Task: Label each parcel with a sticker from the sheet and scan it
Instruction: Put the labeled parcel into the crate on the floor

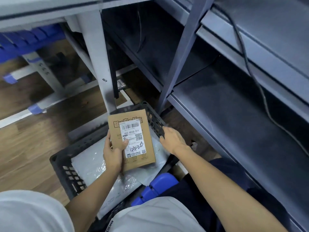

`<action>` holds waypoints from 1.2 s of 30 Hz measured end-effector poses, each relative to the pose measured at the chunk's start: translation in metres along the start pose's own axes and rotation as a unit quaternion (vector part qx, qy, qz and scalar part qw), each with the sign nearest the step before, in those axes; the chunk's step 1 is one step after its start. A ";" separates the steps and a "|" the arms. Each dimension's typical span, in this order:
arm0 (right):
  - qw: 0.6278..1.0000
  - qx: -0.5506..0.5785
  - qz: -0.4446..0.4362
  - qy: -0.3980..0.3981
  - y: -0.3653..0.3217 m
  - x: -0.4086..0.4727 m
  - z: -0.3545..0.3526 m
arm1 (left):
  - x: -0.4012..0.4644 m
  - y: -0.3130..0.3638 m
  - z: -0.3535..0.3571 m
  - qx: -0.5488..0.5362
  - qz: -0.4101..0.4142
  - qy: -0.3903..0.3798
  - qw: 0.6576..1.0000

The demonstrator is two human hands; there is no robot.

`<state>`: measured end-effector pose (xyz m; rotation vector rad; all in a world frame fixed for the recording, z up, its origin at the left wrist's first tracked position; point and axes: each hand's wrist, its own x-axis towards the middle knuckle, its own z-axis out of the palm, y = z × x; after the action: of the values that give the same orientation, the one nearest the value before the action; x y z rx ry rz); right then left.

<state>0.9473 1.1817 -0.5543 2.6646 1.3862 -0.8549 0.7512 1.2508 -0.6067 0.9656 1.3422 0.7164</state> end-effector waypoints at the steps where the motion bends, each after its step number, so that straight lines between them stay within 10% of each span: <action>1: 1.000 -0.008 -0.005 0.018 -0.001 0.000 -0.008 | 0.000 0.007 0.002 -0.011 0.009 -0.004 1.000; 20: 0.930 0.010 -0.104 0.353 -0.031 -0.089 -0.242 | -0.041 0.184 0.071 -0.086 0.258 -0.114 0.956; 36: 0.876 -0.133 0.086 0.456 0.105 -0.196 -0.355 | -0.149 0.357 0.192 -0.145 0.412 -0.250 0.864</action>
<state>1.1004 1.0626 -0.1830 2.9652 1.1604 0.6833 0.9595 1.2514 -0.2278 1.3633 0.3031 1.1624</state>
